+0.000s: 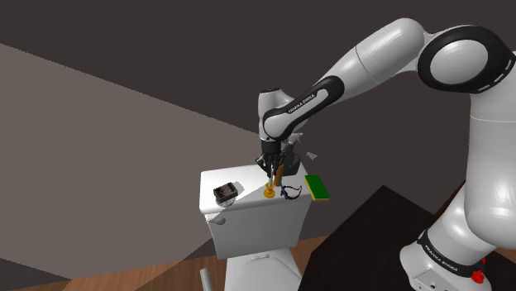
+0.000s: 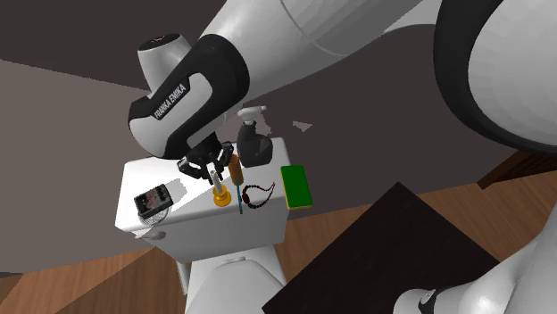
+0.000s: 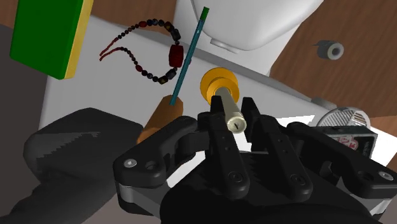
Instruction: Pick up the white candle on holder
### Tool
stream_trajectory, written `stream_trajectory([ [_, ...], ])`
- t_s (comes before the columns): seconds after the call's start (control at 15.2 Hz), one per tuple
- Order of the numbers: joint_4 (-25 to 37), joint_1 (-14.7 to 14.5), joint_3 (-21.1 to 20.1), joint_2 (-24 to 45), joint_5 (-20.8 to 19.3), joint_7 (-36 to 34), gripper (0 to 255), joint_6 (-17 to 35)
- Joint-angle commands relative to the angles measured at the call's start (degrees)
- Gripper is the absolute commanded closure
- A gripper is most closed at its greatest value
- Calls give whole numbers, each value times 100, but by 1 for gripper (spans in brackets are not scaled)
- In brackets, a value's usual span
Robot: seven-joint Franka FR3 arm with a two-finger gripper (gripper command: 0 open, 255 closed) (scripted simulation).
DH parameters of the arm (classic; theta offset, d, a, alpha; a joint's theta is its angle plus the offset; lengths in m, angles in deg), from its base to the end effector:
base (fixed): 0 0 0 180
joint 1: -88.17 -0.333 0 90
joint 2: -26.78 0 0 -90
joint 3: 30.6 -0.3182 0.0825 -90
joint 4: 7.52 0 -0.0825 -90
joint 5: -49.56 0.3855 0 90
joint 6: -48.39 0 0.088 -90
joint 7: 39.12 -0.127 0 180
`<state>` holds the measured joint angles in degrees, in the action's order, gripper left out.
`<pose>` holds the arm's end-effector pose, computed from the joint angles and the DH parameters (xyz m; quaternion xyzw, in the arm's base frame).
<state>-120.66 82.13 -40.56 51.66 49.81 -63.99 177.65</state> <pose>0.5734 0.1633 0.2204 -0.9930 0.0838 0.0820 0.0105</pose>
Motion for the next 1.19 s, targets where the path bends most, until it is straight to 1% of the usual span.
stream_trajectory([
  [0.0,-2,0,1,2,-1,0,255,3],
  [0.4,5,0,2,10,-3,0,255,2],
  [1.12,144,43,-45,-539,87,19,255,-680],
])
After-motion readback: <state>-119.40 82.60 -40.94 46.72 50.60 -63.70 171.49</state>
